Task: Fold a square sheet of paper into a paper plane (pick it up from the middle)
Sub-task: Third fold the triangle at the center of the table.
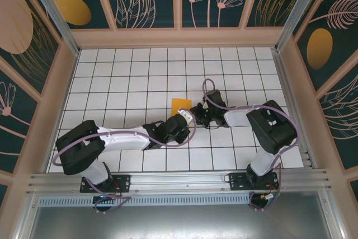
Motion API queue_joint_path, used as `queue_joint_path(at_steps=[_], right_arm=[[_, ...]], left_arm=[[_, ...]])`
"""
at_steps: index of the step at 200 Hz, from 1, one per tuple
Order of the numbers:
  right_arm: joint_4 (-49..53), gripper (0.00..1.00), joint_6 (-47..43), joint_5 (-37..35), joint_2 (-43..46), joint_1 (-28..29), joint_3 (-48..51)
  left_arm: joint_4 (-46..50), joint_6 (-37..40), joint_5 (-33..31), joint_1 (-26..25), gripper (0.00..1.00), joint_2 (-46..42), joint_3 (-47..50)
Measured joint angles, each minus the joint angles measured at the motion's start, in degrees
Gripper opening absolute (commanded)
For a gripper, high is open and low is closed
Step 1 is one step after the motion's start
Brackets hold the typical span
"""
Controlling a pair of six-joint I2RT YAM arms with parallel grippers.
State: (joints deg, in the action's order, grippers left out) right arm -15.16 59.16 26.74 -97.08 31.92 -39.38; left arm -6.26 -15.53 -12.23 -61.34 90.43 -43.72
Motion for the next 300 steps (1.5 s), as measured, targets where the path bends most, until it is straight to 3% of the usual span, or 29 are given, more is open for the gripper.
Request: queue_joint_path(at_steps=[43, 71, 115, 214, 300], right_arm=[[7.1, 0.36, -5.0, -2.6, 8.4, -3.8, -1.2], [8.1, 0.21, -7.8, -3.0, 9.6, -4.9, -2.0], [9.4, 0.16, -10.3, -2.0, 6.4, -4.5, -6.7], [14.7, 0.11, -18.2, 2.0, -16.3, -2.9, -24.0], [16.2, 0.11, -22.9, 1.2, -17.3, -2.7, -25.1]], left_arm=[[-2.9, -3.3, 9.0, 5.4, 0.0, -3.3, 2.8], [-4.4, -5.2, 14.6, 8.5, 0.0, -3.8, 3.3], [-5.8, -7.3, 20.9, 10.1, 0.0, -2.4, 3.3], [-7.0, -9.9, 24.6, 12.7, 0.0, -1.4, 5.0], [-4.9, -11.7, 23.3, 16.5, 0.0, 1.1, 3.8]])
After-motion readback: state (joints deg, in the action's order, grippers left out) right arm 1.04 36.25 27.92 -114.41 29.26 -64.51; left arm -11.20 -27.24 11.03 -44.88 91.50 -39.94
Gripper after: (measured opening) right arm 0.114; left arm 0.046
